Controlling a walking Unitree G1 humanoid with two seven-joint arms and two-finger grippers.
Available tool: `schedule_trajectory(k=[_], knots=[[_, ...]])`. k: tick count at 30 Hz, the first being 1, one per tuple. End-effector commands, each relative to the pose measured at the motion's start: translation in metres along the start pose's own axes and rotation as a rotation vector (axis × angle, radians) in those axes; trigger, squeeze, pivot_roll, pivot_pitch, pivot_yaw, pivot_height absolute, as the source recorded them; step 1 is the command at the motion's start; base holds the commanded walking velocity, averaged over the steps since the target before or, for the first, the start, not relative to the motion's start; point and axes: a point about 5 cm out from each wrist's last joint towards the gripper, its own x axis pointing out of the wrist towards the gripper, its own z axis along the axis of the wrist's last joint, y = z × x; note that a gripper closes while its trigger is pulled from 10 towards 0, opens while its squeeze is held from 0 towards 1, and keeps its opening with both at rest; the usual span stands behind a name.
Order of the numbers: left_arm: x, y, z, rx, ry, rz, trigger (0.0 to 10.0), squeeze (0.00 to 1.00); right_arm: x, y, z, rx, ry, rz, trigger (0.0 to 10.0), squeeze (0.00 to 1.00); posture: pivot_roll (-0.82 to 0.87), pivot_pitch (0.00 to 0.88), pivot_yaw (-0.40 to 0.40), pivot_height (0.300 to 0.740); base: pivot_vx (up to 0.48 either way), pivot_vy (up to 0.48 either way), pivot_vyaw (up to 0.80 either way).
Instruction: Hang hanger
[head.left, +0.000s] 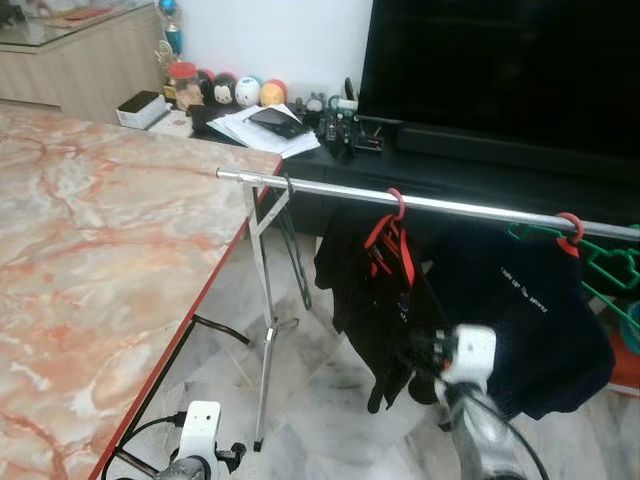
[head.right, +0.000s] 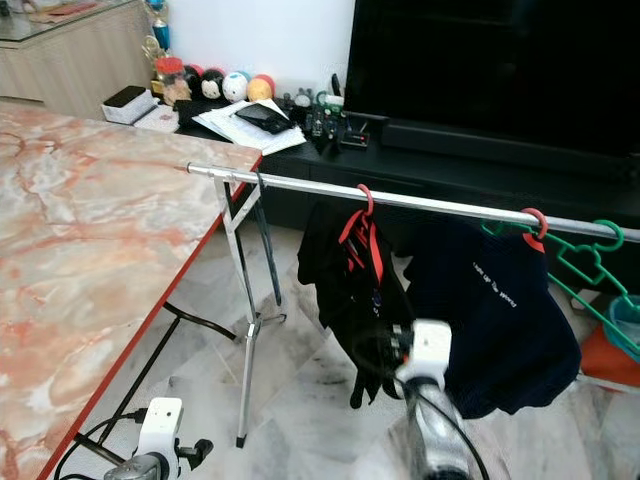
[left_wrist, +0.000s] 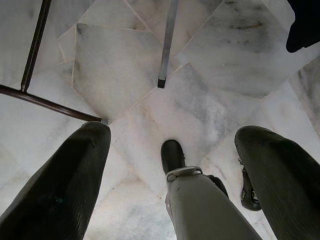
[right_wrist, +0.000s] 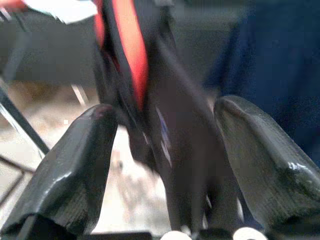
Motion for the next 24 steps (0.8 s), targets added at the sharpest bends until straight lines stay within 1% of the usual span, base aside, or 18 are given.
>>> schedule_trajectory(k=[1, 3, 6, 8, 12, 18, 24], knots=[[0.0, 0.001, -0.003, 0.0, 0.017, 0.007, 10.0, 0.0, 0.007, 0.003, 0.007, -0.003, -0.004, 0.018, 10.0, 0.0, 0.09, 0.0, -0.033, 0.74, 0.0, 0.0, 0.0], [0.0, 0.002, -0.003, -0.002, 0.015, 0.011, 10.0, 0.0, 0.015, 0.005, 0.016, -0.005, -0.012, 0.033, 10.0, 0.0, 0.09, 0.0, -0.027, 0.74, 0.0, 0.0, 0.0], [0.0, 0.004, -0.002, -0.003, 0.013, 0.014, 10.0, 0.0, 0.02, 0.006, 0.022, -0.013, -0.012, 0.047, 10.0, 0.0, 0.09, 0.0, -0.027, 0.74, 0.0, 0.0, 0.0], [0.0, 0.004, -0.002, -0.002, 0.013, 0.014, 10.0, 0.0, 0.023, 0.007, 0.027, -0.026, -0.014, 0.061, 10.0, 0.0, 0.09, 0.0, -0.027, 0.74, 0.249, 0.0, 0.0], [0.0, 0.004, -0.001, -0.002, 0.013, 0.012, 10.0, 0.0, 0.025, 0.006, 0.031, -0.047, -0.021, 0.064, 10.0, 0.0, 0.09, 0.0, -0.027, 0.74, 0.247, 0.0, 0.0], [0.0, 0.004, -0.001, -0.002, 0.011, 0.013, 10.0, 0.0, 0.025, 0.003, 0.033, -0.025, -0.032, 0.046, 10.0, 0.0, 0.09, 0.0, -0.027, 0.74, 0.247, 0.0, 0.0], [0.0, 0.003, 0.0, -0.003, 0.008, 0.011, 10.0, 0.0, 0.025, 0.002, 0.033, -0.022, -0.03, 0.044, 10.0, 0.0, 0.09, 0.0, -0.028, 0.74, 0.25, 0.0, 0.0]])
